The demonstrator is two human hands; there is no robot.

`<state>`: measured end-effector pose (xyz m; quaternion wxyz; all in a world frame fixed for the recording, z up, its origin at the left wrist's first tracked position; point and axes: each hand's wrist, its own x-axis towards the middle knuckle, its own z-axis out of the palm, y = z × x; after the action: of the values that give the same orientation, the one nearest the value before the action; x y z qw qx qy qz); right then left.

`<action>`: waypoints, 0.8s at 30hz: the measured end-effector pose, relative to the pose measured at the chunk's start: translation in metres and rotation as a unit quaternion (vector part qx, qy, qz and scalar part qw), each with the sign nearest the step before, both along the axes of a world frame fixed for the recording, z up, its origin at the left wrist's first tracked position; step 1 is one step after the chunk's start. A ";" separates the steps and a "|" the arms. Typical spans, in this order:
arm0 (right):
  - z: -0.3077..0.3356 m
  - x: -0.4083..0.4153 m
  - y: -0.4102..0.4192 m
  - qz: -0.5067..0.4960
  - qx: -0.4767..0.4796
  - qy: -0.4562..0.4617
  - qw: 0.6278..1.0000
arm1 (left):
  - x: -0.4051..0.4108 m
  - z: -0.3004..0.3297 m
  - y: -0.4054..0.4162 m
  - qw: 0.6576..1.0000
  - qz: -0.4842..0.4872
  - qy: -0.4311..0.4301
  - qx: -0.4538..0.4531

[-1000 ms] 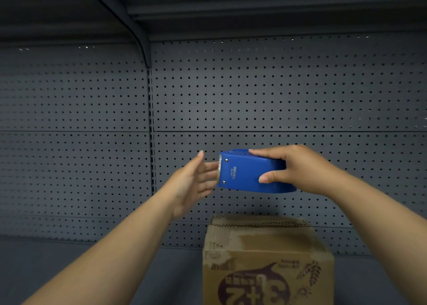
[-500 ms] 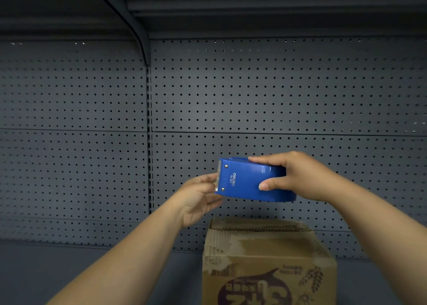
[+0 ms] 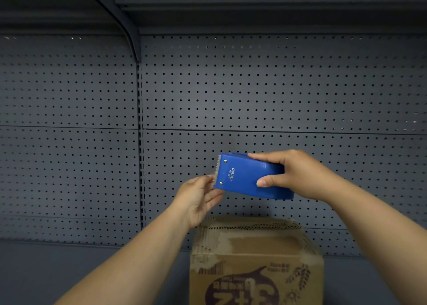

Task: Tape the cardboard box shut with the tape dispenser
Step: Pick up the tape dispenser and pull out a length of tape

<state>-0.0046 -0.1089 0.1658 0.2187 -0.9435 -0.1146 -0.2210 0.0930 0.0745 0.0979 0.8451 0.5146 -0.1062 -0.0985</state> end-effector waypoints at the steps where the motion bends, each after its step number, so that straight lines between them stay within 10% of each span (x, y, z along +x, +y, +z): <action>1: 0.000 0.000 -0.002 -0.002 0.002 -0.001 1.000 | -0.002 0.000 -0.001 1.000 0.007 0.001 -0.005; 14: 0.001 0.002 -0.022 -0.003 0.030 0.013 0.999 | 0.002 0.009 0.038 0.944 0.046 -0.195 0.261; 24: 0.012 0.000 -0.019 0.042 0.074 -0.006 0.996 | -0.019 -0.003 0.008 0.974 -0.160 0.112 0.111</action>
<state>-0.0043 -0.1275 0.1774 0.2966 -0.9176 -0.1386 -0.2257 0.0740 0.0829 0.0948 0.7622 0.5675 -0.0805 -0.3007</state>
